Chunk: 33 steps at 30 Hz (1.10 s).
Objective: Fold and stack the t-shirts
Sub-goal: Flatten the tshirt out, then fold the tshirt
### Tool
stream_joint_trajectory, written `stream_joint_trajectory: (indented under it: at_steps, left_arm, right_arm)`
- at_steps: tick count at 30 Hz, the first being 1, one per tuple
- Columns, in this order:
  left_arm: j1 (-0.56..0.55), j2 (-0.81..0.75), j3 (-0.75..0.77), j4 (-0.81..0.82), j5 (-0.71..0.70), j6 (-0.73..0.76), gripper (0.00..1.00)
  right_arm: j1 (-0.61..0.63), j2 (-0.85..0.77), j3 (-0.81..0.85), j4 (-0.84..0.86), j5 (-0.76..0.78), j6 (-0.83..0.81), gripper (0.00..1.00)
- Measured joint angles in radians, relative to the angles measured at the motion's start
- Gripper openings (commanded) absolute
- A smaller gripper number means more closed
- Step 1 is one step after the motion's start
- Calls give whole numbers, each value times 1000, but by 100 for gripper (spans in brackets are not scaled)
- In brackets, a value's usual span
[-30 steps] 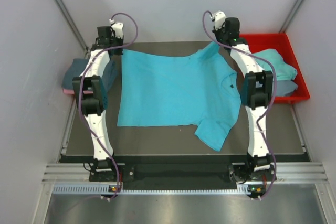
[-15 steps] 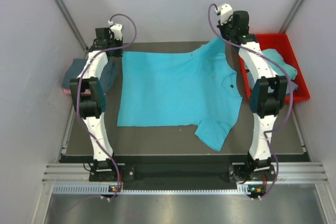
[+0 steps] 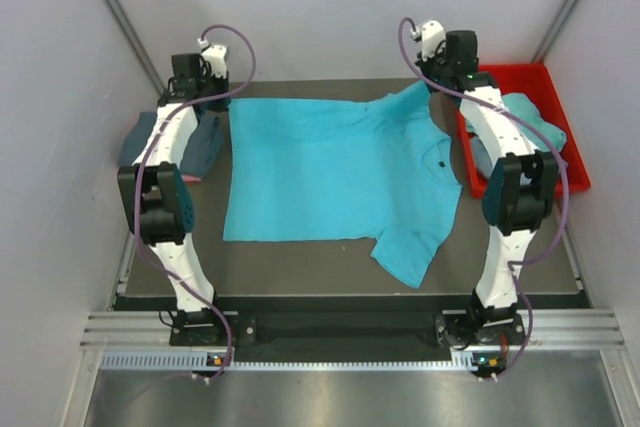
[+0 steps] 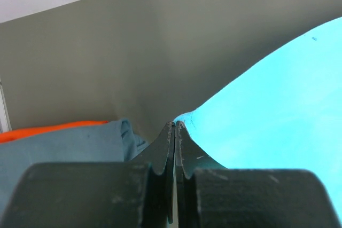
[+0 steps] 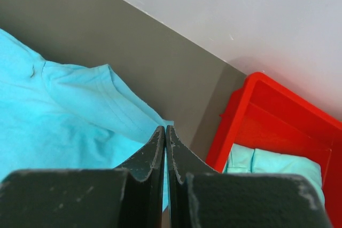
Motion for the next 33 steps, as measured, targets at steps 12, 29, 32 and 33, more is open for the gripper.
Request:
stream_joint_trajectory:
  at_steps: [12,29,32,33]
  left_arm:
    - [4,-26,-89,1,3,-4,0]
    - [42,-122,-192,6,7,-29,0]
    - [42,-127,-204,5,8,-30,0]
    - [43,-129,-208,5,7,-30,0]
  right_arm:
    - [0,-108,-94,-13,-4,-1,0]
    - [1,-308,-312,-36,-15,2,0]
    - [1,-329,-341,-36,-19,5,0]
    - [3,-338,-354,-37,-21,8,0]
